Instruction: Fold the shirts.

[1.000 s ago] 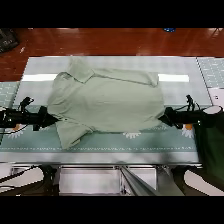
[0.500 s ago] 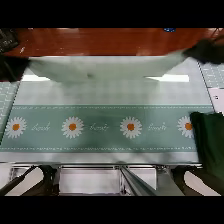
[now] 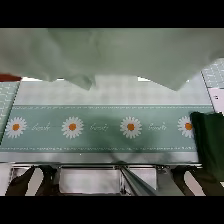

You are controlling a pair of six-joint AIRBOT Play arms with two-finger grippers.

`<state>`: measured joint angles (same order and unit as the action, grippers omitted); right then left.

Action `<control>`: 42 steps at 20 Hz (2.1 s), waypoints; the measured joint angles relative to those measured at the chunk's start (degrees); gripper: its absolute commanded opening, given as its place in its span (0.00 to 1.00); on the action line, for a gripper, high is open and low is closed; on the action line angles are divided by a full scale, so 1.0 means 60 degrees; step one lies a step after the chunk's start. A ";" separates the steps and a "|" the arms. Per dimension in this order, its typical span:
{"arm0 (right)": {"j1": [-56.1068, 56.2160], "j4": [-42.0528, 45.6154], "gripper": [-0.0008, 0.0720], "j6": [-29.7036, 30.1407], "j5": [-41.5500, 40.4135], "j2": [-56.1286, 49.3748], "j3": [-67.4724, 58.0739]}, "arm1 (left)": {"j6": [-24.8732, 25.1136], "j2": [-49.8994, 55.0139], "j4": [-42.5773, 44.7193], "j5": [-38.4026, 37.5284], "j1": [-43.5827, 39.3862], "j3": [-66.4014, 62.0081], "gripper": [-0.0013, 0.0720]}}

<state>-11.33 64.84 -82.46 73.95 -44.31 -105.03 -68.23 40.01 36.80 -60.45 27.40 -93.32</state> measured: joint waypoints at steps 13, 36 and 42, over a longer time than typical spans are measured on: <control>0.0000 0.0219 0.04 -0.0561 0.2597 0.1341 0.1705 | -0.3187 -0.1785 0.7807 -0.1188 -0.3515 0.1588 0.04; -0.0029 -0.2878 0.04 0.0736 -0.1967 -0.9519 0.2033 | -0.3308 1.0378 0.4692 -0.0127 -0.3581 -0.0645 0.04; -0.0069 -0.1741 0.04 0.0827 -0.0474 -0.9785 0.2481 | -0.2222 1.0615 0.4816 -0.2284 -0.3504 0.0229 0.04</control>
<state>-11.75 54.39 -77.49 71.11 -103.02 -90.15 -81.56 103.70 65.69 -74.15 6.37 -91.94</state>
